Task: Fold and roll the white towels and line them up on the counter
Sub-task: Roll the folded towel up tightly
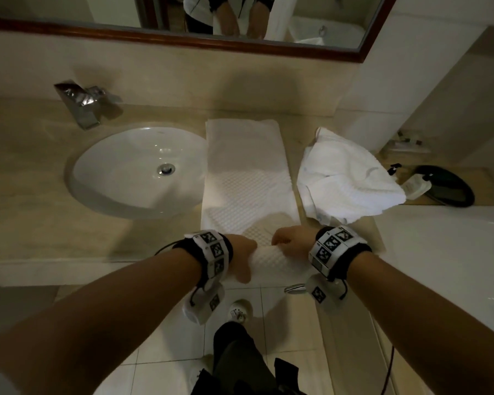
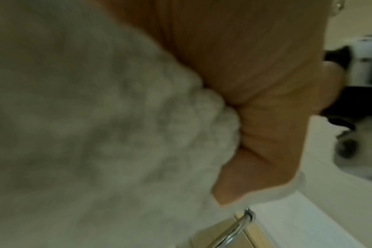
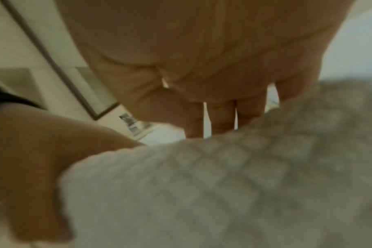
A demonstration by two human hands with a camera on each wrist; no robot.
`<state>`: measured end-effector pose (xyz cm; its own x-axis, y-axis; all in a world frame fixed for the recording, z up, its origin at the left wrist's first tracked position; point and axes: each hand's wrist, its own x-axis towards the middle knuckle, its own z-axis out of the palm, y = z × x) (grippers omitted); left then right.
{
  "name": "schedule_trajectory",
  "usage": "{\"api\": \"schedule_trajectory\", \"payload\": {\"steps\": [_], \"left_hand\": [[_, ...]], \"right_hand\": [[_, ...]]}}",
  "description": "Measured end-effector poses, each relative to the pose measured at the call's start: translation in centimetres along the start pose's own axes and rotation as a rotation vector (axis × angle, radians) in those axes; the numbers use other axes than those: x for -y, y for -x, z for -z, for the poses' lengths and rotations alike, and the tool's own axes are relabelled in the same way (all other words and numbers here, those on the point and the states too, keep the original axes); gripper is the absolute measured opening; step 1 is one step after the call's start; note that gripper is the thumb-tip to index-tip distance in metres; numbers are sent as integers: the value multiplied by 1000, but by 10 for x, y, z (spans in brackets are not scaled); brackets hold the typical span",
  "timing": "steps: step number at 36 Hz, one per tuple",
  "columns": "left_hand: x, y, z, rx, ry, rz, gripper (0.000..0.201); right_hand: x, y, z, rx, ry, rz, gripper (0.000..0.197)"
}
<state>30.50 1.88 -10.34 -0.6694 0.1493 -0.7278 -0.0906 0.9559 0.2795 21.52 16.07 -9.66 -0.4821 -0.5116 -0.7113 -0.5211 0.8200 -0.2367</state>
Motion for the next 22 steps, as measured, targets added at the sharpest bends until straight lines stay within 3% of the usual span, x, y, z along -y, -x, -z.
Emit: {"api": "schedule_trajectory", "payload": {"steps": [2, 4, 5, 6, 9, 14, 19, 22], "left_hand": [[1, 1, 4, 22, 28, 7, 52], [3, 1, 7, 52, 89, 12, 54], [5, 1, 9, 62, 123, 15, 56], [5, 2, 12, 68, 145, 18, 58], [5, 1, 16, 43, 120, 37, 62], [7, -7, 22, -19, -143, 67, 65], [23, -18, 29, -39, -105, 193, 55], [28, -24, 31, -11, -77, 233, 37]], "right_hand": [[5, 13, -5, 9, -13, 69, 66], [7, 16, -16, -12, 114, 88, 101], [8, 17, -21, -42, 200, 86, 108], [7, 14, -26, -84, 258, 80, 106], [2, 6, -32, -106, 237, 16, 74], [-2, -5, -16, -60, 173, 38, 46], [-5, -20, 2, 16, 81, -9, 44], [-10, -30, 7, 35, 65, -29, 44]]}}
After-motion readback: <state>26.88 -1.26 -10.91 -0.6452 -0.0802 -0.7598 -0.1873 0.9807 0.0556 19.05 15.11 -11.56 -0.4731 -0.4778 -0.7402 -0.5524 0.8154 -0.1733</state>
